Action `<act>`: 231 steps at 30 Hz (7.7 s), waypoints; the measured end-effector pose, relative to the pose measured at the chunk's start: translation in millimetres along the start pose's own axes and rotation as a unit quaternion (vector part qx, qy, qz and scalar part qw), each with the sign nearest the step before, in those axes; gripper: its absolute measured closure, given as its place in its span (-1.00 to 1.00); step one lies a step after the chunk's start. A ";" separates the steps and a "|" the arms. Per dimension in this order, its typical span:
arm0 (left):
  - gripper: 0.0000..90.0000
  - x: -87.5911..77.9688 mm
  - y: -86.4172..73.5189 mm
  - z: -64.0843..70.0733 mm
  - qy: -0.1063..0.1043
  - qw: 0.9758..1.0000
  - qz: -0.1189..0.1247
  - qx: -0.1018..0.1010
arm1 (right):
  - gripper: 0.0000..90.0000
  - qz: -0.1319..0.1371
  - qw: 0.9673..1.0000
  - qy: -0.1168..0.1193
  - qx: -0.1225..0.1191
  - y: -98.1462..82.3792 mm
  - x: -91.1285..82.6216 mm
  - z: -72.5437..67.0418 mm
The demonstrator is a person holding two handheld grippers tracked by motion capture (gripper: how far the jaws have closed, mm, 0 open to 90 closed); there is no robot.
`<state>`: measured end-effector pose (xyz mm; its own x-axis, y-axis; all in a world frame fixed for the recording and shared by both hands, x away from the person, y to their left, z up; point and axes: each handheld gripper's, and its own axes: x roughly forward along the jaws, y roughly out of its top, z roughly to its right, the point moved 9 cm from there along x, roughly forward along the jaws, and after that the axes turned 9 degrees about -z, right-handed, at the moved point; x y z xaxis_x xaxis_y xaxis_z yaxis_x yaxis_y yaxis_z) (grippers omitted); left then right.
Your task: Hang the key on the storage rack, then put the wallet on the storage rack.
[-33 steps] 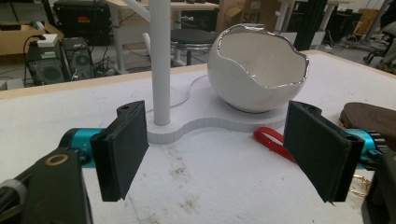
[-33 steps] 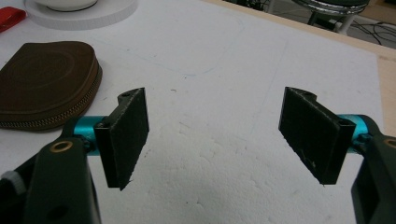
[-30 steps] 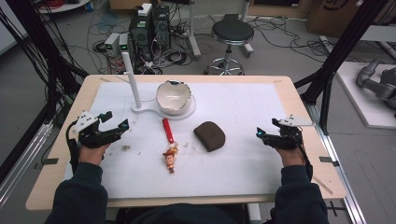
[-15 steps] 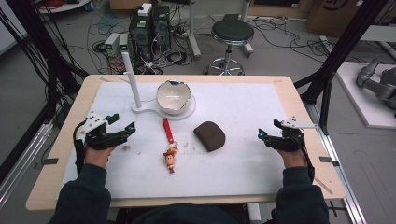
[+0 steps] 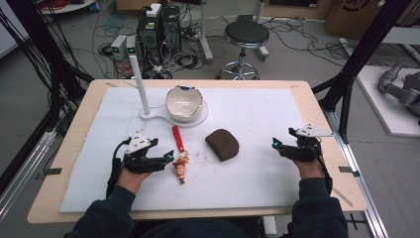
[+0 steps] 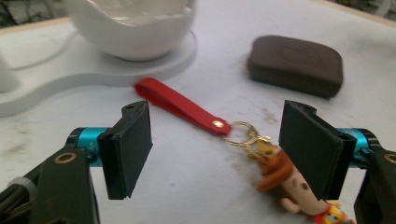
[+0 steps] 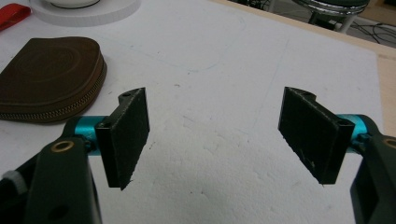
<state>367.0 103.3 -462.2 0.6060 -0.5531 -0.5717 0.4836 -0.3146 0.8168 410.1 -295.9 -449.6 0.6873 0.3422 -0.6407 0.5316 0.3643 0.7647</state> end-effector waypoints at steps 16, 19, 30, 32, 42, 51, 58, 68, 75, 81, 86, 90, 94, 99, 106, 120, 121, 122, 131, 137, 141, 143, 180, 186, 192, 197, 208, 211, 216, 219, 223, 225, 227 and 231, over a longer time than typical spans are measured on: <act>-0.41 38.5 -30.4 30.5 -0.014 0.991 -0.125 0.051 | -0.44 -0.009 1.000 -0.001 -0.002 -1.7 3.8 -2.8; -0.42 35.5 -30.4 26.9 -0.015 0.990 -0.128 0.049 | -0.44 -0.009 1.000 -0.002 0.000 -2.8 3.2 -0.9; -0.33 9.9 -39.7 -25.8 0.035 0.988 -0.147 0.008 | -0.44 -0.009 1.000 -0.004 0.003 -4.2 1.9 1.5; -0.29 12.5 -44.6 -19.8 0.018 0.987 -0.160 0.015 | -0.44 -0.010 1.000 -0.003 0.000 -3.9 2.6 0.4; 0.45 0.6 -17.7 -14.8 -0.010 0.991 -0.123 0.048 | -0.44 -0.009 1.000 -0.002 -0.001 -3.7 2.9 0.3; 0.46 -31.7 42.6 -25.6 -0.040 0.998 -0.027 0.028 | -0.44 -0.004 1.000 0.000 0.002 0.5 3.5 -1.8; 0.46 -54.7 96.1 -36.9 -0.033 0.999 0.015 0.033 | -0.44 -0.005 1.000 0.003 -0.002 2.1 6.0 -3.0; 0.46 -83.0 144.6 -71.5 0.000 0.998 0.069 0.006 | -0.44 0.003 1.000 0.004 0.001 4.3 2.8 -2.1; 0.46 -104.3 168.7 -100.1 0.027 0.995 0.091 0.005 | -0.44 0.003 1.000 0.005 -0.002 5.2 3.5 -3.2; 0.46 -110.9 169.5 -113.7 0.037 0.995 0.094 -0.007 | -0.44 0.004 1.000 0.003 -0.002 5.3 3.2 -2.8; 0.46 -106.8 164.0 -127.5 0.049 0.995 0.087 -0.023 | -0.44 0.001 1.000 0.005 -0.002 5.1 3.8 -3.9; 0.47 -102.0 163.3 -137.3 0.055 0.994 0.091 -0.036 | -0.44 0.002 1.000 0.007 -0.004 5.8 3.5 -5.6; 0.48 -98.9 160.6 -141.5 0.062 0.993 0.092 -0.040 | -0.44 0.000 1.000 0.007 -0.004 5.5 3.9 -5.9; 0.49 -100.6 158.9 -143.9 0.065 0.992 0.098 -0.042 | -0.44 -0.002 1.000 0.008 -0.004 4.7 4.8 -6.2; 0.49 -107.1 166.3 -152.1 0.062 0.988 0.128 -0.054 | -0.44 -0.004 1.000 0.009 -0.006 4.4 5.6 -7.0; 0.49 -103.3 185.0 -159.6 0.058 0.985 0.145 -0.067 | -0.44 -0.005 1.000 0.011 -0.006 4.2 6.8 -7.5; 0.49 -102.7 185.5 -159.7 0.058 0.985 0.146 -0.068 | -0.44 -0.005 1.000 0.011 -0.006 4.1 6.9 -7.3; 0.49 -102.0 186.4 -159.3 0.057 0.985 0.148 -0.068 | -0.44 -0.004 1.000 0.011 -0.005 4.1 7.0 -7.3; 0.49 -101.1 194.5 -162.8 0.054 0.981 0.164 -0.085 | -0.44 -0.007 1.000 0.012 -0.005 3.1 7.4 -7.3; 0.49 -98.0 196.6 -165.8 0.060 0.980 0.166 -0.092 | -0.44 -0.007 1.000 0.014 -0.007 3.2 7.9 -8.5; 0.49 -95.8 197.9 -162.1 0.057 0.981 0.166 -0.087 | -0.44 -0.009 1.000 0.014 -0.004 2.7 7.9 -8.0; 0.49 -94.4 198.4 -160.1 0.054 0.981 0.165 -0.086 | -0.44 -0.010 1.000 0.014 -0.004 2.6 8.0 -8.3; -0.53 -87.5 67.4 -136.6 0.074 0.983 0.151 -0.073 | -0.43 -0.014 1.000 0.018 -0.008 2.3 9.9 -10.4; -0.53 -65.7 41.4 -110.5 0.036 0.990 0.133 -0.031 | -0.44 -0.013 1.000 0.021 -0.011 2.8 12.6 -12.2; -0.47 -46.1 22.0 -99.2 0.015 0.993 0.120 -0.014 | -0.46 -0.013 1.000 0.023 -0.014 4.7 16.5 -13.9; -0.63 -41.3 17.4 -105.7 0.029 0.994 0.103 -0.038 | -0.52 -0.016 1.000 0.018 -0.002 5.5 22.5 -13.0; -0.63 -36.7 17.2 -103.1 0.027 0.994 0.095 -0.038 | -0.54 -0.017 0.999 0.031 0.007 6.8 21.1 -21.1; -0.63 -35.0 16.7 -100.9 0.026 0.995 0.090 -0.033 | -0.54 -0.019 0.999 0.047 0.005 9.9 23.9 -31.0; -0.62 -35.3 15.8 -103.9 0.023 0.995 0.091 -0.040 | -0.53 -0.026 0.996 0.088 -0.012 17.9 36.9 -59.4; -0.62 -34.8 16.4 -102.2 0.019 0.995 0.092 -0.040 | -0.54 -0.026 0.994 0.103 -0.013 20.3 41.5 -69.4; -0.62 -29.5 17.2 -94.0 0.006 0.996 0.089 -0.030 | -0.53 -0.034 0.991 0.131 -0.023 22.5 52.9 -87.7; -0.61 -28.3 17.8 -89.7 0.003 0.996 0.088 -0.025 | -0.53 -0.040 0.988 0.145 -0.026 22.1 59.2 -97.0; -0.59 -26.7 18.7 -86.5 0.000 0.996 0.088 -0.023 | -0.53 -0.050 0.986 0.158 -0.029 20.8 65.5 -106.3; -0.58 -21.3 19.0 -83.9 -0.004 0.996 0.083 -0.023 | -0.53 -0.067 0.980 0.185 -0.037 18.4 76.2 -122.4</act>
<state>416.3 173.8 -440.9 0.6746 -0.6008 -0.4290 0.4060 -0.1834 0.8953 411.7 -157.1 -492.8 0.3795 0.5731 -0.7263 0.5580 0.4844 0.6738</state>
